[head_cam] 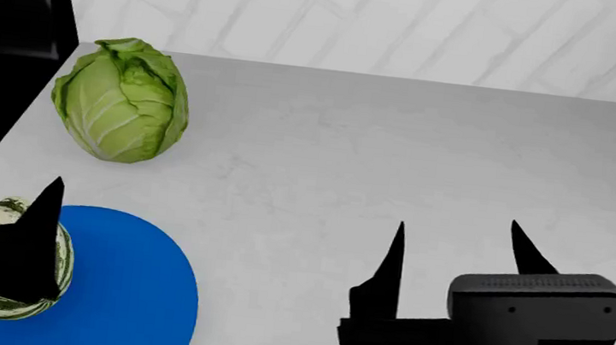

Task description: Pick the squash from the counter and place it in the microwave.

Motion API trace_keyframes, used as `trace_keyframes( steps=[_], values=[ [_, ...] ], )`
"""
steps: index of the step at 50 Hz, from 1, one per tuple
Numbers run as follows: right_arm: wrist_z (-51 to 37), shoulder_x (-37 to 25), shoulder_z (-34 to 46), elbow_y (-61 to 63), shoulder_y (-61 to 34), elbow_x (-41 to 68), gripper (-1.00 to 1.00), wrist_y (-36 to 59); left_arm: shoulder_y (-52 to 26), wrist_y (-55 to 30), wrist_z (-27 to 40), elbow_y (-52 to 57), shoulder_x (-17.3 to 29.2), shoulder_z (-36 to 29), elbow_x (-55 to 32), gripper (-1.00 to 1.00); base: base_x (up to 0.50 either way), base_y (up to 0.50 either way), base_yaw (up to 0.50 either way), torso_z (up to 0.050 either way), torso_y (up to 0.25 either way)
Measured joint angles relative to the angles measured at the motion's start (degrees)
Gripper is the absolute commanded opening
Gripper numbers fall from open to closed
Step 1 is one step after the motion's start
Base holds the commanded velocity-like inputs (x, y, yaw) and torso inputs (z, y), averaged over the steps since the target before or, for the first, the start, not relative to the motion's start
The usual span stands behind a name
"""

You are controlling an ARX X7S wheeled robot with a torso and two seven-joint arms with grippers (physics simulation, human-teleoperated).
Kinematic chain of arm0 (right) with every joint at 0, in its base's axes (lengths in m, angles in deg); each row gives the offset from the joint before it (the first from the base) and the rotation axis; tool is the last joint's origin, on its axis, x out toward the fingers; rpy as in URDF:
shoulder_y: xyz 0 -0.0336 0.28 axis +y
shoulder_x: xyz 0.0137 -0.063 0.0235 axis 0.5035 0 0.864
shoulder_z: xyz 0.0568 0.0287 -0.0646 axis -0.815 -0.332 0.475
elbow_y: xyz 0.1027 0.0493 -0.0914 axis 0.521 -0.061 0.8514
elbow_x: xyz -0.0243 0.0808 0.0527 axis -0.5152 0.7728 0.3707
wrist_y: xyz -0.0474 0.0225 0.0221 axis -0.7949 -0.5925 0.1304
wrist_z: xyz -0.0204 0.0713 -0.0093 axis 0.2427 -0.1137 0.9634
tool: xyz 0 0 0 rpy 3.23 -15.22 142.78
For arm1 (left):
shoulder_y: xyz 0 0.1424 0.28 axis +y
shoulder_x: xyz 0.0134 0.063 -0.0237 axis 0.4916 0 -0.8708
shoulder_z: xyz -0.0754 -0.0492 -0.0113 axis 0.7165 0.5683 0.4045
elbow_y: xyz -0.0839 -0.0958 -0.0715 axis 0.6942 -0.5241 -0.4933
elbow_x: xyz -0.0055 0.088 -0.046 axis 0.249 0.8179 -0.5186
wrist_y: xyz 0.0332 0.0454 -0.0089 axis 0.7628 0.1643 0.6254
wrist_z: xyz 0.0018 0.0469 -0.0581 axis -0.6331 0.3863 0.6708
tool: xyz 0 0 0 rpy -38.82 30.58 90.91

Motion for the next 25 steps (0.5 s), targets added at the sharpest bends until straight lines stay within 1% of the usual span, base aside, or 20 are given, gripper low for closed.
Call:
trace_keyframes(
  steps=[7,17,25],
  values=[
    [0.1,0.0,0.3,-0.4,0.1,0.1,1.00,-0.4,-1.7,-9.0,1.5,3.1,2.3,2.3,-4.7,1.00,0.00,0.00,0.00,0.000,0.000],
    [0.1,-0.1,0.7,-0.7,0.1,0.3,1.00,-0.8,-6.1,-22.9,2.7,6.4,6.3,4.7,-12.2,1.00,0.00,0.00,0.00,0.000,0.000],
    [0.0,-0.2,0.9,-0.6,0.1,0.4,1.00,-0.8,-9.1,-30.2,2.5,8.0,8.8,4.7,-16.6,1.00,0.00,0.00,0.00,0.000,0.000]
  ],
)
